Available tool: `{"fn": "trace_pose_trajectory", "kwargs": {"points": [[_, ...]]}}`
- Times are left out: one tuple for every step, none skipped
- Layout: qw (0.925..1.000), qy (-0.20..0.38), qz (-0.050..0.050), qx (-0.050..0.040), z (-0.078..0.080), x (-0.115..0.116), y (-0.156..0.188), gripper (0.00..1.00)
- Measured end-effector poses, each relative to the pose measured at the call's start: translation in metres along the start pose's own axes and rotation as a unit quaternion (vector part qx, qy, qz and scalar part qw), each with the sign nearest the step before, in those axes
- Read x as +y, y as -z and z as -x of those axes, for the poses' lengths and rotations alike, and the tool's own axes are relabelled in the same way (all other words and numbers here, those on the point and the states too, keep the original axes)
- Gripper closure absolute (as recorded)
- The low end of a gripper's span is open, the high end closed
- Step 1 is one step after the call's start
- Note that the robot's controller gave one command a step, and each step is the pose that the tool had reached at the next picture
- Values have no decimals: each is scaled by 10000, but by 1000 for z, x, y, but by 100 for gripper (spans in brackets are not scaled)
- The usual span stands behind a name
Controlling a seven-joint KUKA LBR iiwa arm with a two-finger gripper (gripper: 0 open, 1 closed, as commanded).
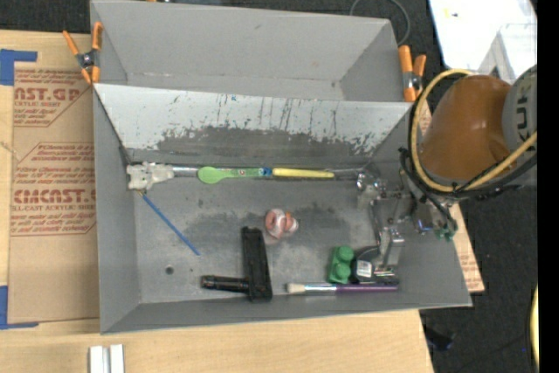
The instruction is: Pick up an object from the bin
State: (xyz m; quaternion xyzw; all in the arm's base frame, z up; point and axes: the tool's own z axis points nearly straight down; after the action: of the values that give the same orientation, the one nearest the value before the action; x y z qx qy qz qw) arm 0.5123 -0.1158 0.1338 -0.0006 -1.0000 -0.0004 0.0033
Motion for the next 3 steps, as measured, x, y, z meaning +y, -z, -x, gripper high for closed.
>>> {"fn": "trace_pose_trajectory", "kwargs": {"points": [[10000, 10, -6, -35, 2, 1, 4, 0], [9877, 1562, -13, -34, -12, 16, -56, 0], [9744, 2249, -29, -66, -27, 21, 6, 0]]}}
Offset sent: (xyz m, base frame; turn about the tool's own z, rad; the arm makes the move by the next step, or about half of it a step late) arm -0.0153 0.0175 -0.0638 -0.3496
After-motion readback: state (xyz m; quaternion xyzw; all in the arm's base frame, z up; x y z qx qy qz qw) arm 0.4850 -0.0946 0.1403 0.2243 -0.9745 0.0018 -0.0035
